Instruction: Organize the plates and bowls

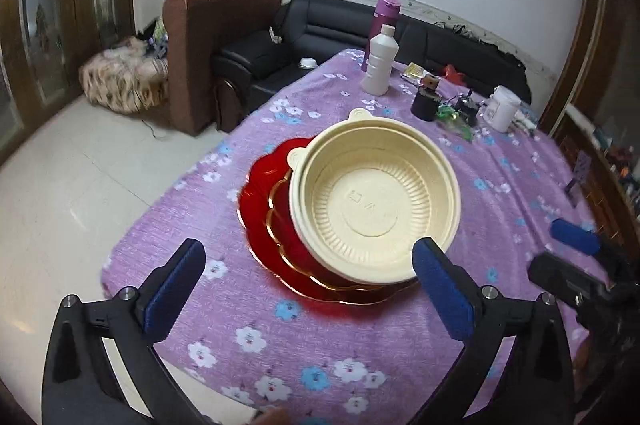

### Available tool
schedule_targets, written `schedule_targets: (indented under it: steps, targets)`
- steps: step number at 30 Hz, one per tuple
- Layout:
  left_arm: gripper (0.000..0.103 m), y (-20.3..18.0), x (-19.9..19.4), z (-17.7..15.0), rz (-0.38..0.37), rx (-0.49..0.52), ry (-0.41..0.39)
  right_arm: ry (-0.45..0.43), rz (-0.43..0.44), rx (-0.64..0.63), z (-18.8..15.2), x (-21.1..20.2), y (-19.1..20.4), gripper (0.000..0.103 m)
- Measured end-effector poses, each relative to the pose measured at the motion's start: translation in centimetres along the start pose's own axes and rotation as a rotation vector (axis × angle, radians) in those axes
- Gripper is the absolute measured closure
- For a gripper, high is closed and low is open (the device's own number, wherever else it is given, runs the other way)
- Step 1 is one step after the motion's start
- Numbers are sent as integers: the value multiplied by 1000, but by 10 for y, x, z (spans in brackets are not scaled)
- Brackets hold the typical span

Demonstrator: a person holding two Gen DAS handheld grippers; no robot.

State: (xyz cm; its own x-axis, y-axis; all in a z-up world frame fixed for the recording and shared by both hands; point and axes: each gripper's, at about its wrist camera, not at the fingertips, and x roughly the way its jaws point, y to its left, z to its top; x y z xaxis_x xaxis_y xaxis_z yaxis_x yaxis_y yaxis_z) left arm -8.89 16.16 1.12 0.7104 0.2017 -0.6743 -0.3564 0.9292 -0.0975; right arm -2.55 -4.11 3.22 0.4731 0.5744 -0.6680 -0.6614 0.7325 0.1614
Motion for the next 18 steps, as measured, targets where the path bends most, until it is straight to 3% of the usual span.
schedule_targets:
  steps: [8,11,18]
  targets:
    - [0,-16,15,-3,27,60,54,12,-9,-185,-19,-7,19,0]
    - [0,-18,17,-4,73,70,54,24,-1,-221,-22,-6,28,0]
    - [0,-13,24,-2,59,30,81,37,3,-233,-17,5,35,1]
